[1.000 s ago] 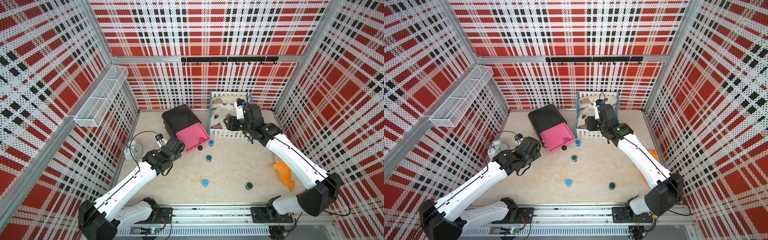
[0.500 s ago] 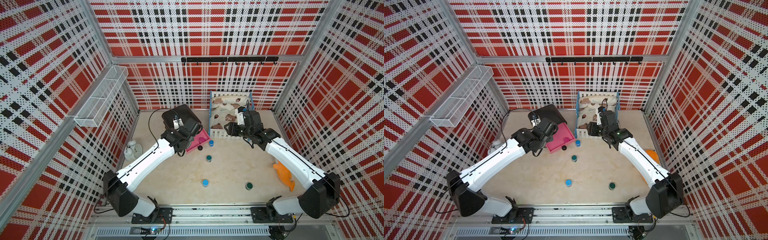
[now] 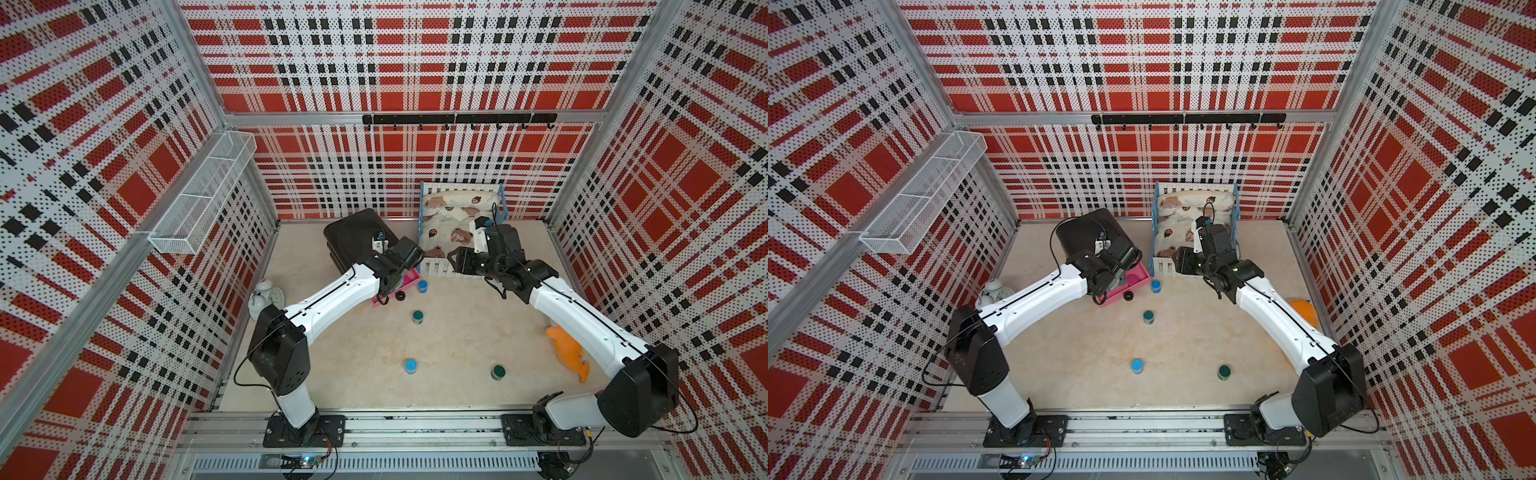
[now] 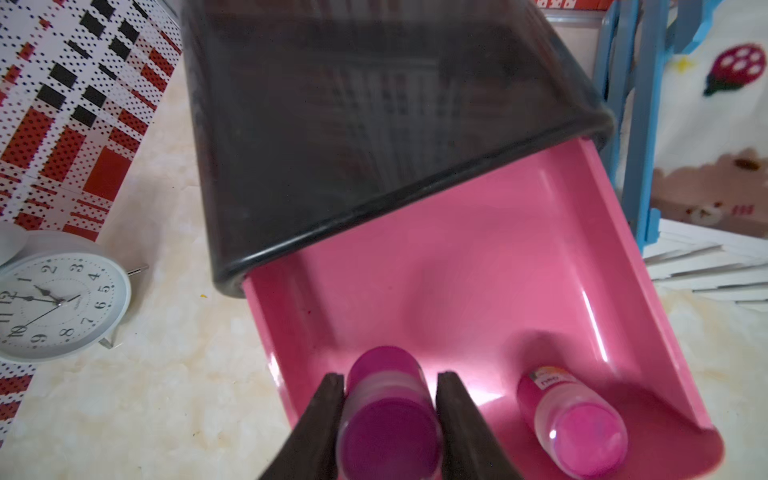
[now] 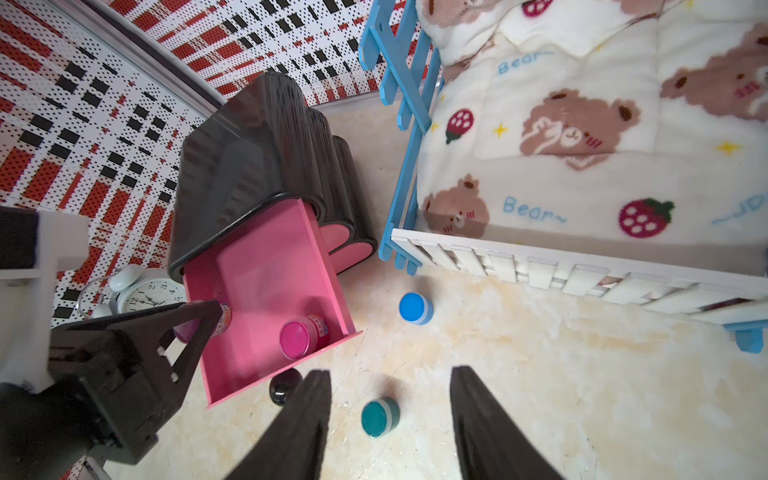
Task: Put the paint cans in the drawer according to color
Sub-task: Place the paint can in the drawer.
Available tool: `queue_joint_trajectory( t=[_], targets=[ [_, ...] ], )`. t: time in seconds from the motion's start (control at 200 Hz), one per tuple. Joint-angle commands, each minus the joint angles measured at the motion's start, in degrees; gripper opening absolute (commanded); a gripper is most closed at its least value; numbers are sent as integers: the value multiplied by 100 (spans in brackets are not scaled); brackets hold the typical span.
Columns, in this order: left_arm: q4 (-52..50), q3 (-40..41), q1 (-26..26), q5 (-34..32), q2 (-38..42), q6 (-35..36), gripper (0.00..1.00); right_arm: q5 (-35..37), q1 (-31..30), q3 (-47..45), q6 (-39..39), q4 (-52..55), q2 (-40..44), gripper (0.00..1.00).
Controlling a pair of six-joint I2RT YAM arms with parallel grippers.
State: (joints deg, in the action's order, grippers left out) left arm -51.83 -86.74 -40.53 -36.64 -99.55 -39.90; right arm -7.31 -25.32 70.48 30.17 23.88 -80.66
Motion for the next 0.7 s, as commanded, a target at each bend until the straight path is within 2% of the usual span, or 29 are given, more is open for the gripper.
queue_joint_trajectory(
  t=[0.0,0.696],
  targets=[
    [274,-92,37,115,-112,158,24,25,31,-67,59,-103,191,52],
    [622,421,46,454,-144,75,29,142,67,-314,68,-79,402,52]
  ],
)
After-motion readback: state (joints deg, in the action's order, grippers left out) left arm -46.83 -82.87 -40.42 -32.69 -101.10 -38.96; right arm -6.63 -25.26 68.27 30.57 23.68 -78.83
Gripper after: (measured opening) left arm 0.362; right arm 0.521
